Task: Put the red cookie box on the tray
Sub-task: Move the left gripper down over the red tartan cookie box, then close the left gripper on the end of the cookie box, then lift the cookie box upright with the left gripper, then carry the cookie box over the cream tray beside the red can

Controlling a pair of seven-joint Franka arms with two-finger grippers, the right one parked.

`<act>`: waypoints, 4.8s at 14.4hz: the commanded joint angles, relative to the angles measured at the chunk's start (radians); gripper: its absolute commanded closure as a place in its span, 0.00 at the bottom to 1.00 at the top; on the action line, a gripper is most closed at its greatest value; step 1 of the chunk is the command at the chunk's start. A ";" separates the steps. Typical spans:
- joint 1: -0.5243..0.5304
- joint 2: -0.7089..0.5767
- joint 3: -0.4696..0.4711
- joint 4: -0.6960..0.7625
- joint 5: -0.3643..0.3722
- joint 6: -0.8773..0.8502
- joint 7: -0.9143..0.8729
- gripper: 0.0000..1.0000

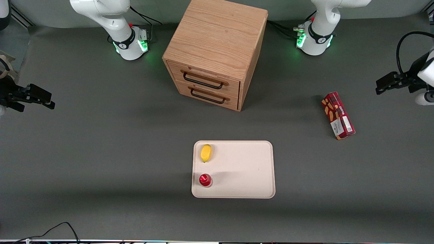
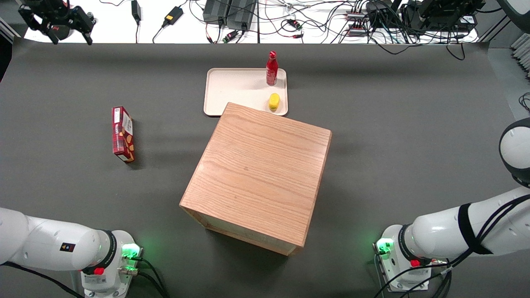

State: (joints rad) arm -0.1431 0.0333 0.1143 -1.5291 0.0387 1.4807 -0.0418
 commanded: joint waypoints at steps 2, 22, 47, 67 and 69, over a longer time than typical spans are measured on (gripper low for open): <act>0.019 0.051 -0.024 0.083 0.001 -0.051 -0.007 0.00; 0.034 0.060 0.084 -0.822 -0.077 0.932 0.025 0.00; -0.019 -0.067 0.044 -0.383 0.009 0.269 0.022 1.00; -0.173 0.578 -0.429 0.454 -0.016 0.238 -0.943 1.00; -0.190 0.635 -0.424 0.449 0.033 0.334 -0.945 1.00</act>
State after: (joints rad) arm -0.3077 0.5885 -0.3173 -1.1582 0.0265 1.7714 -0.9486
